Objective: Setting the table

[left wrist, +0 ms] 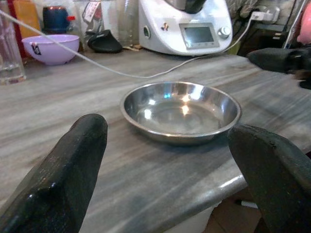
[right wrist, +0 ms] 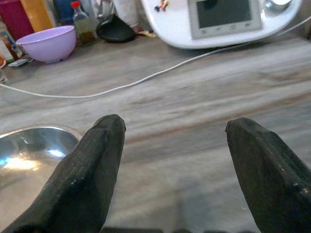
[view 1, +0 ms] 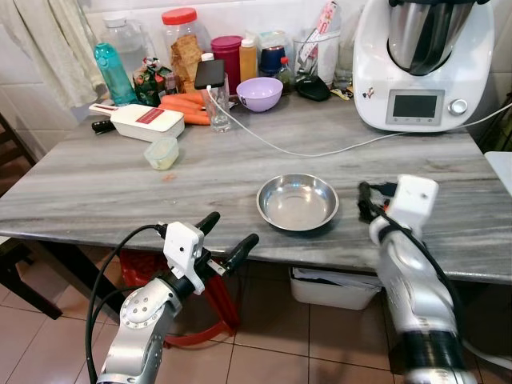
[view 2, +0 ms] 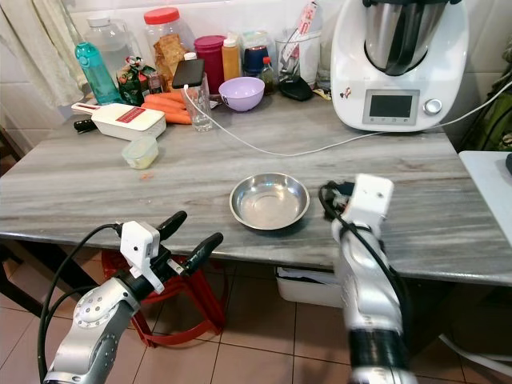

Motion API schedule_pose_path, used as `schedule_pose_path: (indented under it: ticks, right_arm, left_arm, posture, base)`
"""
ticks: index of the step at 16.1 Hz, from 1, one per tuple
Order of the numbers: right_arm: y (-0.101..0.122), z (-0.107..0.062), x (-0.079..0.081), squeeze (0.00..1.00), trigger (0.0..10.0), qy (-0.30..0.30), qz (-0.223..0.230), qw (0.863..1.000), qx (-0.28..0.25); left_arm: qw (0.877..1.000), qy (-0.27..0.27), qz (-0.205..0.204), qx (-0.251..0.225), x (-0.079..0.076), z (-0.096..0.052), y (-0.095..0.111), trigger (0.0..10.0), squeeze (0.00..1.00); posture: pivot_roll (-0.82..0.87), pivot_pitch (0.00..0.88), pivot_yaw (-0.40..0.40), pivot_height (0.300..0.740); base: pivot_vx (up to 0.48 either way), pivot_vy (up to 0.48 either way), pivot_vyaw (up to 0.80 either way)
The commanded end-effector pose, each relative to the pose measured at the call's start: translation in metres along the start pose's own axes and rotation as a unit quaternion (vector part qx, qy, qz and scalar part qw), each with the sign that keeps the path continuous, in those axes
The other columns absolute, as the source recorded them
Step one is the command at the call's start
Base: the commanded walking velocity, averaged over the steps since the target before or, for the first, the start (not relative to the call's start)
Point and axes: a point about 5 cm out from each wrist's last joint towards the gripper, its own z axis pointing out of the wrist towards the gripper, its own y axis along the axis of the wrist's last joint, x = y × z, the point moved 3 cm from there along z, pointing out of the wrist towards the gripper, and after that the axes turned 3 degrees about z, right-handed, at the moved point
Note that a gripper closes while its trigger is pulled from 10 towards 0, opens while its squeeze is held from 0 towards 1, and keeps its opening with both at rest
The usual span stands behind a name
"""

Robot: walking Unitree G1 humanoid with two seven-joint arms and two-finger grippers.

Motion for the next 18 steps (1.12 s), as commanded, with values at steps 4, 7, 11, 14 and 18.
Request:
schedule_pose_path:
  ticks: [4,7,11,14,18]
  right_arm:
    - [0.011,-0.026,-0.012,1.00,10.0,-0.001,-0.015,0.999,-0.050]
    - [0.019,-0.040,-0.014,1.00,10.0,0.011,-0.011,0.997,-0.077]
    - [0.017,-0.042,-0.013,0.91,10.0,0.010,-0.012,0.998,-0.065]
    - [0.018,-0.042,-0.012,0.82,10.0,0.015,-0.009,0.998,-0.064]
    - [0.018,-0.040,-0.009,0.67,10.0,0.021,-0.008,0.998,-0.063]
  left_arm:
    - [0.988,0.138,0.020,0.060,0.034,-0.008,-0.015,10.0,0.00]
    - [0.979,0.192,0.033,0.061,0.048,-0.012,-0.014,10.0,0.00]
    - [0.973,0.218,0.040,0.060,0.051,-0.008,-0.013,10.0,0.00]
    - [0.970,0.231,0.041,0.061,0.051,-0.007,-0.014,10.0,0.00]
    - [0.969,0.234,0.045,0.062,0.052,-0.006,-0.014,10.0,0.00]
  posture:
    - [-0.12,0.000,0.110,0.740]
    - [-0.13,0.000,0.107,0.740]
    - [-0.13,0.000,0.099,0.740]
    - [-0.13,0.000,0.096,0.740]
    - [-0.12,0.000,0.092,0.740]
  base:
    - [0.000,0.000,0.00]
    - [0.000,0.000,0.00]
    - [0.000,0.000,-0.14]
    - [0.000,0.000,-0.75]
    - [-0.129,0.000,-0.65]
